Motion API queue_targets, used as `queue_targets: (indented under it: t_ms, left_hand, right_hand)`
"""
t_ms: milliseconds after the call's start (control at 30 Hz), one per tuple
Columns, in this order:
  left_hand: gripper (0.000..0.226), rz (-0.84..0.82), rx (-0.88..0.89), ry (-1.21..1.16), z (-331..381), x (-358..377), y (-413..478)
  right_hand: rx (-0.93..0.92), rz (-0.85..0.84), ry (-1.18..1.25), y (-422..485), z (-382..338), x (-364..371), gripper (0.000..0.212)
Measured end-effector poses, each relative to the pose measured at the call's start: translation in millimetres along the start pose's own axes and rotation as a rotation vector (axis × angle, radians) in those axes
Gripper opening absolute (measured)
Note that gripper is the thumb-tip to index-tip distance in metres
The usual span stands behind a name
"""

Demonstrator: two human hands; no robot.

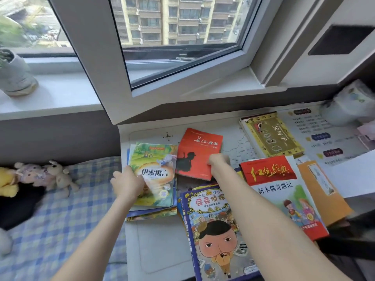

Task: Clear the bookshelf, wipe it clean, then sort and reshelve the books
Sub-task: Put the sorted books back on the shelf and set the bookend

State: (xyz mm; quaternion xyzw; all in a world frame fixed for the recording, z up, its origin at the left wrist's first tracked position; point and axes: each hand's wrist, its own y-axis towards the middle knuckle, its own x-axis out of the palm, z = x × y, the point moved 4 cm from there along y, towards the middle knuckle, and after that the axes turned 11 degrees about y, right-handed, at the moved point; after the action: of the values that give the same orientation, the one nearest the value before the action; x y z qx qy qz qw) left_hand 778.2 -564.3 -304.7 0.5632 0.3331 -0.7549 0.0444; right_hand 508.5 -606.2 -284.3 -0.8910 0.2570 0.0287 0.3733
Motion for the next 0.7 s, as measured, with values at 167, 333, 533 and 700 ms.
queue_targets:
  t_ms: [167,333,533,700]
  left_hand:
    - [0.035,0.292,0.254,-0.047,41.5,-19.7,-36.8]
    - [0.019,-0.044,0.573,-0.343,112.5,-7.9,-117.4]
    - [0.013,-0.409,0.572,-0.427,177.0,44.6,-173.0]
    - [0.019,-0.338,0.5,-0.398,201.5,57.7,-190.4]
  right_hand:
    - [-0.359,0.174,-0.154,-32.4,-33.8,-35.1,0.017]
    - [-0.547,0.144,-0.023,-61.9,-59.5,-157.6,0.019]
    - [-0.172,0.087,-0.342,-44.7,-24.8,-265.9,0.021]
    - [-0.164,0.129,-0.645,-30.9,21.9,-274.6,0.032]
